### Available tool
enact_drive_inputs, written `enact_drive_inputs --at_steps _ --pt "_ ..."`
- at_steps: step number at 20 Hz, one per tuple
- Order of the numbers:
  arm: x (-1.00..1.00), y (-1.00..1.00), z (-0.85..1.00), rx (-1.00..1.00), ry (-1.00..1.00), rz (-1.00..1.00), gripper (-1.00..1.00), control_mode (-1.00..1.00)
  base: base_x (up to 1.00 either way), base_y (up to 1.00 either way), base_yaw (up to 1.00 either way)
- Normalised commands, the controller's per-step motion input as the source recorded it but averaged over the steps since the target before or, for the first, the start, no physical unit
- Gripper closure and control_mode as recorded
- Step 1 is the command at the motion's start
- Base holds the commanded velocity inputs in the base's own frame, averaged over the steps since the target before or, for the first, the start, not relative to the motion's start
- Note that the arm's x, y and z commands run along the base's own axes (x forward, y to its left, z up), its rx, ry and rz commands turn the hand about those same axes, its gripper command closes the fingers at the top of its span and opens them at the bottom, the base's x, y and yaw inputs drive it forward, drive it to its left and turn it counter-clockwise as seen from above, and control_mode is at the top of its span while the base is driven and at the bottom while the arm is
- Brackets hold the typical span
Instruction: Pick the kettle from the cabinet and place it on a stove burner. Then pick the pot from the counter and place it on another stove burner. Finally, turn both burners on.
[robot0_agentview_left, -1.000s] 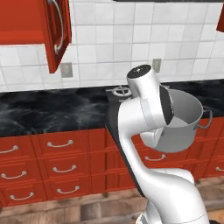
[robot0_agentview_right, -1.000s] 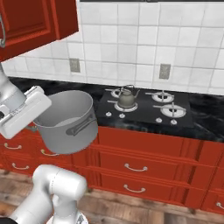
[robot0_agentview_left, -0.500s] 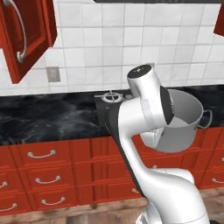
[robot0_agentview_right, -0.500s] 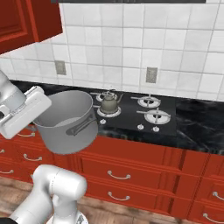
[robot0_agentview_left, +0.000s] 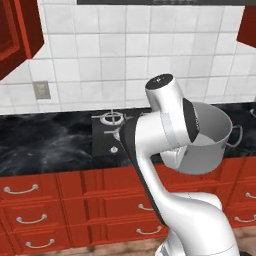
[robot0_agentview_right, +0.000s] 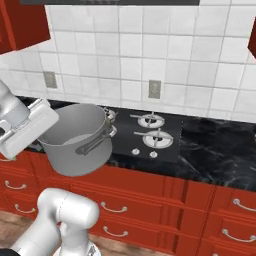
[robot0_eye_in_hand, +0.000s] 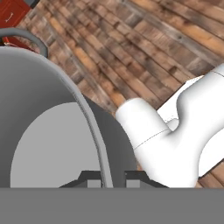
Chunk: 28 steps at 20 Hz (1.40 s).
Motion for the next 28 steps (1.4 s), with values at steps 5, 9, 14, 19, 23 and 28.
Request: enact_drive_inputs --at_steps 5,9,14,19,23,28 --pt "0.00 0.00 0.00 0.00 0.00 0.00 1.00 1.00 0.42 -0.50 0.01" --pt "0.00 0.00 0.00 0.00 0.00 0.00 1.00 1.00 0.47 -0.33 0.00" --pt "0.00 0.00 0.00 0.00 0.00 0.00 1.00 1.00 0.52 -0.21 0.00" --pt "0.00 0.00 0.00 0.00 0.00 0.00 1.00 1.00 0.45 -0.31 0.00" --pt "0.00 0.00 0.00 0.00 0.00 0.00 1.00 1.00 0.40 -0.38 0.00" --pt "0.00 0.00 0.00 0.00 0.00 0.00 1.00 1.00 0.36 -0.36 0.00"
